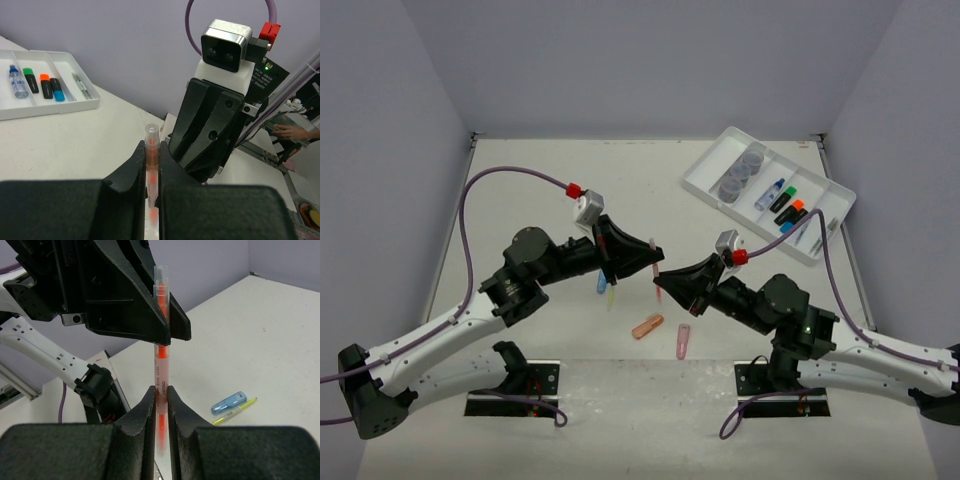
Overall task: Sort the stationery into containers
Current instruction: Close the pen cap on the pen.
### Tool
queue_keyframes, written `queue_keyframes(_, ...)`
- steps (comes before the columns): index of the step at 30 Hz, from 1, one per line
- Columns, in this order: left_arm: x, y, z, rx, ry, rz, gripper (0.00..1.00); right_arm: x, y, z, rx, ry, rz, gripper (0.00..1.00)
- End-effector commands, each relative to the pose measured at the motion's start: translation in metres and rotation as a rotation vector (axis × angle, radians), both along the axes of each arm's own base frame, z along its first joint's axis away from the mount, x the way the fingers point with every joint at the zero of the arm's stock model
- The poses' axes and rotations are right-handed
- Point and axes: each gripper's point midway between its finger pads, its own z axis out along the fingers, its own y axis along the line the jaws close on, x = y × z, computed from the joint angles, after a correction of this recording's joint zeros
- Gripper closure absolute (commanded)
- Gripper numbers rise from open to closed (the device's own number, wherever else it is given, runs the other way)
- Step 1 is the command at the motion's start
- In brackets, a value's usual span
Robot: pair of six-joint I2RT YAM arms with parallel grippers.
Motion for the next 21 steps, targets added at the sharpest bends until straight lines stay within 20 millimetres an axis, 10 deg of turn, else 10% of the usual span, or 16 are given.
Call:
queue_keyframes(1, -0.009, 0.001, 0.010, -0.022, -0.061, -0.045, 1.00, -0.001, 0.008, 0.036, 0.092, -0.007, 0.013, 0.84)
queue_keyframes(9, -0.017, 0.007, 0.025, -0.046, -0.115, -0.060, 1.00, -0.002, 0.023, 0.030, 0.075, 0.005, 0.045, 0.74)
queue_keyframes(13, -0.017, 0.007, 0.025, -0.047, -0.119, -0.061, 1.00, -0.004, 0.026, 0.033, 0.073, -0.004, 0.064, 1.00)
queue_keyframes(21, -0.012, 0.007, 0.029, -0.034, -0.138, -0.033, 0.44, -0.005, 0.028, 0.031, 0.063, -0.015, 0.074, 1.00)
